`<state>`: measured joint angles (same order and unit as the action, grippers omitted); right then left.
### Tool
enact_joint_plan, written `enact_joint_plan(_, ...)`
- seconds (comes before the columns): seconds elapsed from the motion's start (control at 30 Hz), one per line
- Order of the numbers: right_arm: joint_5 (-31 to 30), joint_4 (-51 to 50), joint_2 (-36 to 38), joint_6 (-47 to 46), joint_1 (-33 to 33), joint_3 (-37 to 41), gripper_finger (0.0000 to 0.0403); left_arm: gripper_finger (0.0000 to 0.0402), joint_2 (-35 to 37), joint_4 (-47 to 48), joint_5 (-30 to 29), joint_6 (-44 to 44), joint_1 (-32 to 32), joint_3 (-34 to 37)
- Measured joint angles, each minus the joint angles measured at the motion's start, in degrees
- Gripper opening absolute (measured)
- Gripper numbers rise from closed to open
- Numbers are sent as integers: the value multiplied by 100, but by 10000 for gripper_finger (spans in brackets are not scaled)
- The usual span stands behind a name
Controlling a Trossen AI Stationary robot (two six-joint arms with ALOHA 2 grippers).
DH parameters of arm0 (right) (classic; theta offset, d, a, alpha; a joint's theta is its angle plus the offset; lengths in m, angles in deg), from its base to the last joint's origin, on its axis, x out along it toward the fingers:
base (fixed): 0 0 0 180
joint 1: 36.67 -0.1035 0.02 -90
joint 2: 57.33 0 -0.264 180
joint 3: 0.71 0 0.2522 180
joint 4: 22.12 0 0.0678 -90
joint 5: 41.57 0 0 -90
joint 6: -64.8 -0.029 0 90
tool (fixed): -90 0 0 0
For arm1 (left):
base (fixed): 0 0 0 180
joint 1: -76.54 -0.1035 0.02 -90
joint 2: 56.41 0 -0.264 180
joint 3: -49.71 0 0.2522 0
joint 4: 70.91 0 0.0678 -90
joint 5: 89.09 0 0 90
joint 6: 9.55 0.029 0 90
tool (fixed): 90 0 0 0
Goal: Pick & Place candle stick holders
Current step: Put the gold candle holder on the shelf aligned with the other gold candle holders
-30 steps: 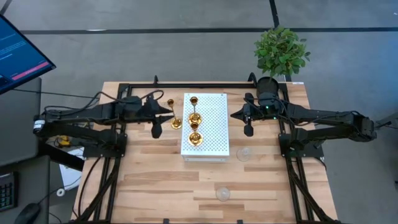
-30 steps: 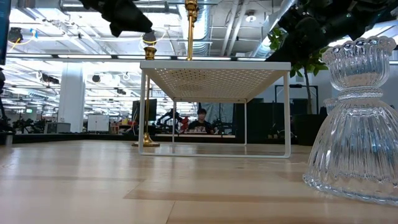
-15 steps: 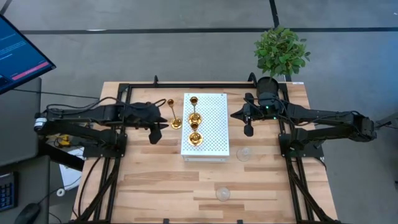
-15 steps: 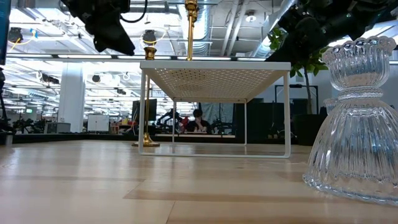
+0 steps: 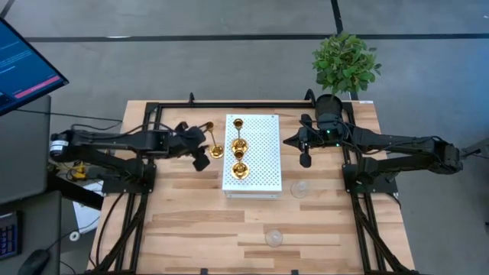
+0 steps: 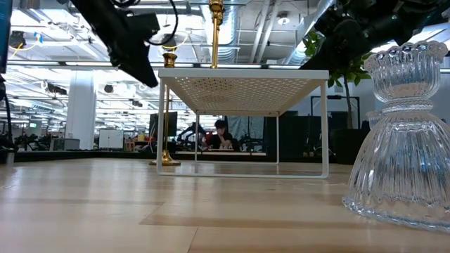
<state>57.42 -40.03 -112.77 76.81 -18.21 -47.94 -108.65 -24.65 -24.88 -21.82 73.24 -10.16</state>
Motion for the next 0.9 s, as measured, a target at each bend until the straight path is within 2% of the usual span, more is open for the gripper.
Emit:
enact_joint_plan(0.53, -2, -7, 1, 2, 4, 0, 0, 210, -282, -641, -423, -173, -158, -1)
enact_joint_plan(0.9, -4, -12, 1, 4, 8, 0, 0, 221, -614, -1280, -421, -154, -490, -2)
